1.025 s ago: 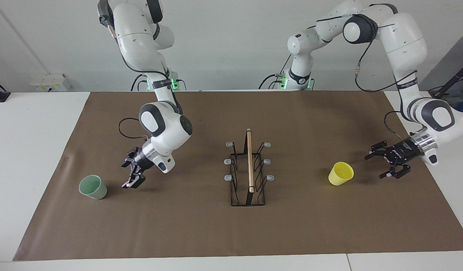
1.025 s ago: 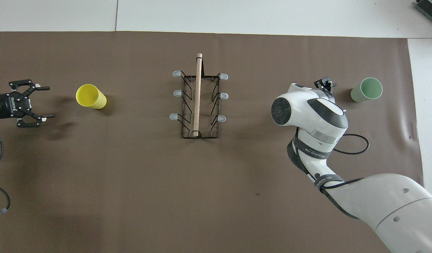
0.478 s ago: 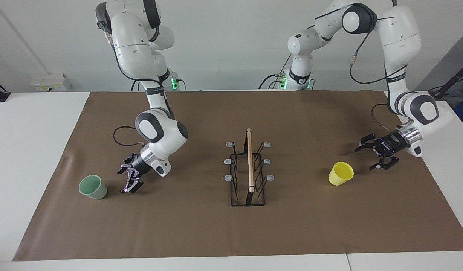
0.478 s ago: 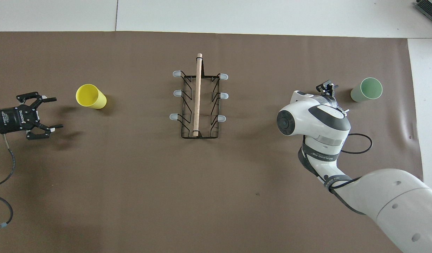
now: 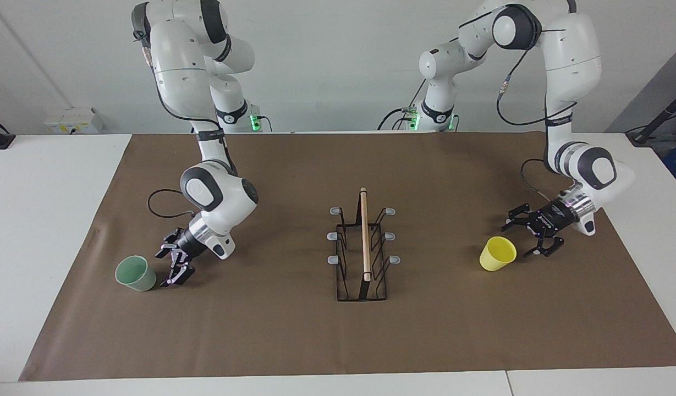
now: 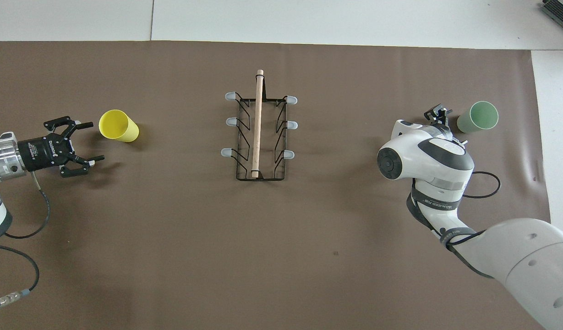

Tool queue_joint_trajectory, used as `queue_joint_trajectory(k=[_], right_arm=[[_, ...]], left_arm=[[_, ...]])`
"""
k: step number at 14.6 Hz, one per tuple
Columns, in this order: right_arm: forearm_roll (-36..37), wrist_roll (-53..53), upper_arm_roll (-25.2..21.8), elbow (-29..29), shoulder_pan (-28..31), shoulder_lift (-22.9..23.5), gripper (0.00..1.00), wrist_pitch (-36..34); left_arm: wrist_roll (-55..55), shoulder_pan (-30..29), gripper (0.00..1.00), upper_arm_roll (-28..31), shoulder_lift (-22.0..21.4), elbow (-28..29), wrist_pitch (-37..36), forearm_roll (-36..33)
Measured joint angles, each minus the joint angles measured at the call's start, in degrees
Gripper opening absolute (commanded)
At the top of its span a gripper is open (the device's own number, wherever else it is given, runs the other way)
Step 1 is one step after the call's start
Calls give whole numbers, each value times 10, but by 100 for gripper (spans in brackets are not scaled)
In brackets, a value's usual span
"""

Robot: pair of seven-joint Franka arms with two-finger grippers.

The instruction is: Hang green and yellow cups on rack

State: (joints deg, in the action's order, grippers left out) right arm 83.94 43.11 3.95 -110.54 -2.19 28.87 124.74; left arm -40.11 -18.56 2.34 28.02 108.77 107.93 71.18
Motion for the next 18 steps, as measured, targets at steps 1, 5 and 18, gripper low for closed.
queue_joint_trajectory(k=[1,5,18], right_arm=[[9,-7,0,-4,4,0,100,4],[54,-26,0,-15,23,0,100,23],[198,-89,0,-40,70,0,100,67]], left_arm=[[1,3,100,0,-2,2,3,5],[6,22,100,-2,-5,12,30,40],[41,71,100,-4,-10,47,112,132]])
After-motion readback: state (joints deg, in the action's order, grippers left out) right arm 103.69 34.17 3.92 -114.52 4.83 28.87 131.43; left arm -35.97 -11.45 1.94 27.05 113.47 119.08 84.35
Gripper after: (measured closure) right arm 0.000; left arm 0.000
